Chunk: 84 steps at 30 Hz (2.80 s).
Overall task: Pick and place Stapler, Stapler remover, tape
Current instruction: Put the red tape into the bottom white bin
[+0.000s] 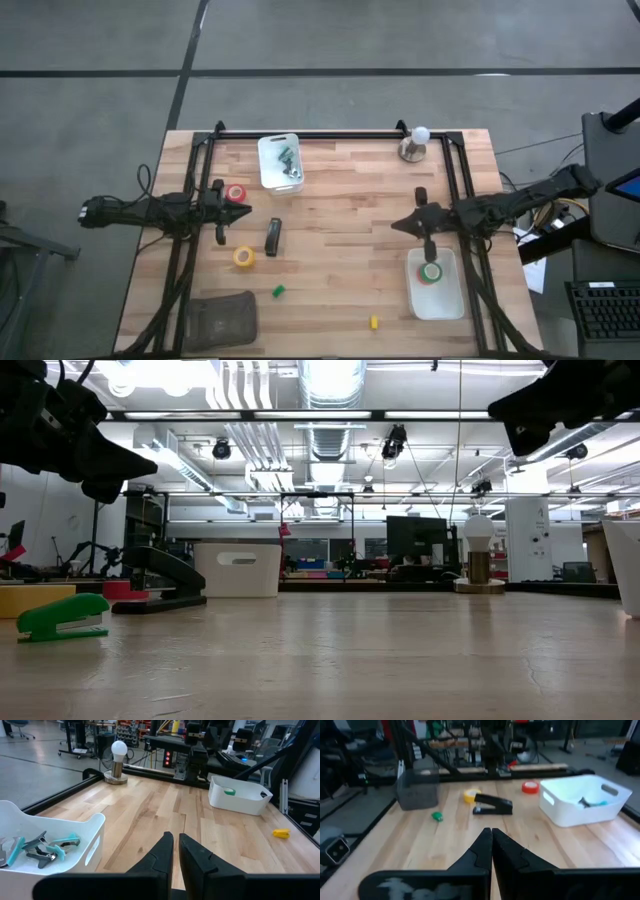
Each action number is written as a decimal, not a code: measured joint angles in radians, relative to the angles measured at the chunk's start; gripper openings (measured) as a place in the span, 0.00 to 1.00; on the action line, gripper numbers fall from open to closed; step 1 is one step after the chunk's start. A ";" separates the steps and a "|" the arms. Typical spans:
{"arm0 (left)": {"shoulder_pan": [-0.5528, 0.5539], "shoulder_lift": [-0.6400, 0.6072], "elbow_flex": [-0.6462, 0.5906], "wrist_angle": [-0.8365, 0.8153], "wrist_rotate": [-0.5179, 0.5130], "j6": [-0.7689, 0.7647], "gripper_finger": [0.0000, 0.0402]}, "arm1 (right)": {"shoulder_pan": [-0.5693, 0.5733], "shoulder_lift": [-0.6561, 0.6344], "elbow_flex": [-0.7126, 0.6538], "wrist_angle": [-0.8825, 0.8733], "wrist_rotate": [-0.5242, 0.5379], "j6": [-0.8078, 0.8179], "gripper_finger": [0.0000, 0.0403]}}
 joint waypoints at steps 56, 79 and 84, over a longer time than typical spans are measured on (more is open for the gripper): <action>0.005 0.010 0.027 0.414 -0.312 -0.070 0.09 | -0.011 -0.078 -0.013 0.065 -0.026 -0.383 0.02; 0.068 0.610 0.308 -0.493 -0.389 -0.547 0.48 | -0.011 0.004 -0.002 0.163 -0.028 -0.365 0.02; 0.188 0.699 0.314 -0.500 -0.290 -0.572 0.47 | -0.011 0.022 -0.002 0.164 -0.028 -0.368 0.02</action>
